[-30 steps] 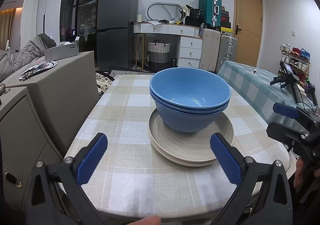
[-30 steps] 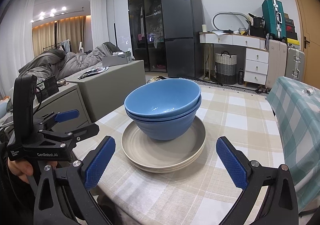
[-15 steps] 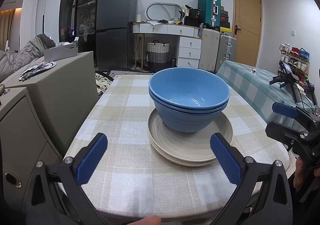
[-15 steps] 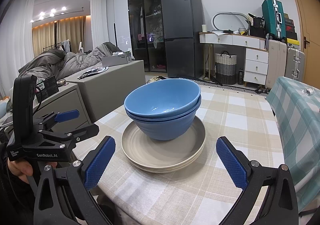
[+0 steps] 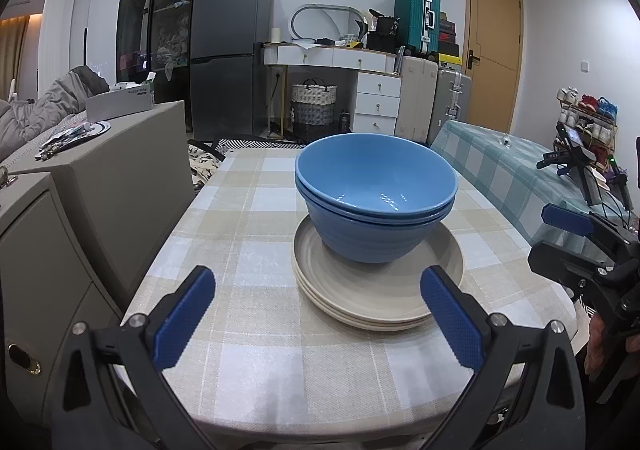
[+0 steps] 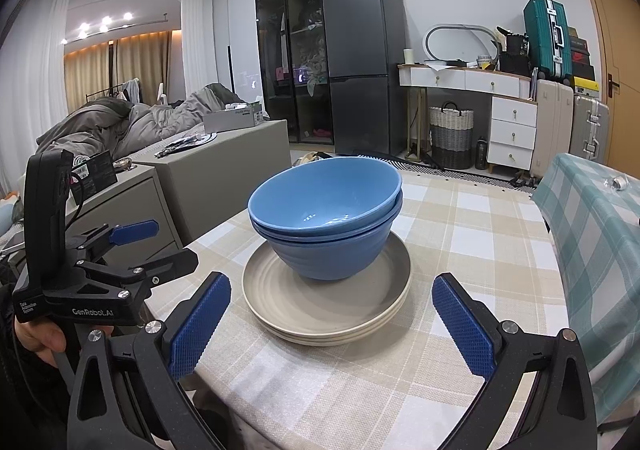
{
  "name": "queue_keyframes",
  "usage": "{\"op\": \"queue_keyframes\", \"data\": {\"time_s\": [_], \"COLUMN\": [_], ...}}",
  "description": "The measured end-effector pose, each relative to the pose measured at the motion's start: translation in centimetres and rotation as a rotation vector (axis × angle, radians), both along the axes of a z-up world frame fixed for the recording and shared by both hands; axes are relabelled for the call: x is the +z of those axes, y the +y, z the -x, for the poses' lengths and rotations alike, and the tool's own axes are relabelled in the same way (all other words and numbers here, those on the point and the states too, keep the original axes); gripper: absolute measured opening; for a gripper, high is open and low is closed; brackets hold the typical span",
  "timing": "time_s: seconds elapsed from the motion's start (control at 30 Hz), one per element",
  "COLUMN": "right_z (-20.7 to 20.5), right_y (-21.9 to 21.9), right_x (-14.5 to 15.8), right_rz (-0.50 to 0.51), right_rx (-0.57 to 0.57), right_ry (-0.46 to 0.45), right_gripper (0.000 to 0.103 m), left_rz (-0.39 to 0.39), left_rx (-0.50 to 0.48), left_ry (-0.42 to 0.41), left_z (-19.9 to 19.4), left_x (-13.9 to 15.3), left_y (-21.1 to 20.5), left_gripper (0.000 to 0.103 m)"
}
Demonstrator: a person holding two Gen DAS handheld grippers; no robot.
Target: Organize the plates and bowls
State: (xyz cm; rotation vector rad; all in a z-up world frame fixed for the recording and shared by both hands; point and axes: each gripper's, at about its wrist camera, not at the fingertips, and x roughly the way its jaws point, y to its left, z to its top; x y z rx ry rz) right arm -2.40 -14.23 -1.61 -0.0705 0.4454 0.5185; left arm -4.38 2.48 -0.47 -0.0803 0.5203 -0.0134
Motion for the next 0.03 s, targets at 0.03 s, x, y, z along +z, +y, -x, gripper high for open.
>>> {"op": "queue_keyframes", "data": {"time_s": [0.03], "right_z": [0.00], "right_y": [0.00], "right_x": [0.01], "right_rz": [0.001], "right_rx": [0.000], "right_ry": [0.000], "right_gripper": [0.102], "left_rz": [-0.001], "left_rx": [0.001], "left_ry": [0.000], "left_z": [0.01], "left_x": [0.00], "left_y": [0.00], "left_gripper": [0.103]}}
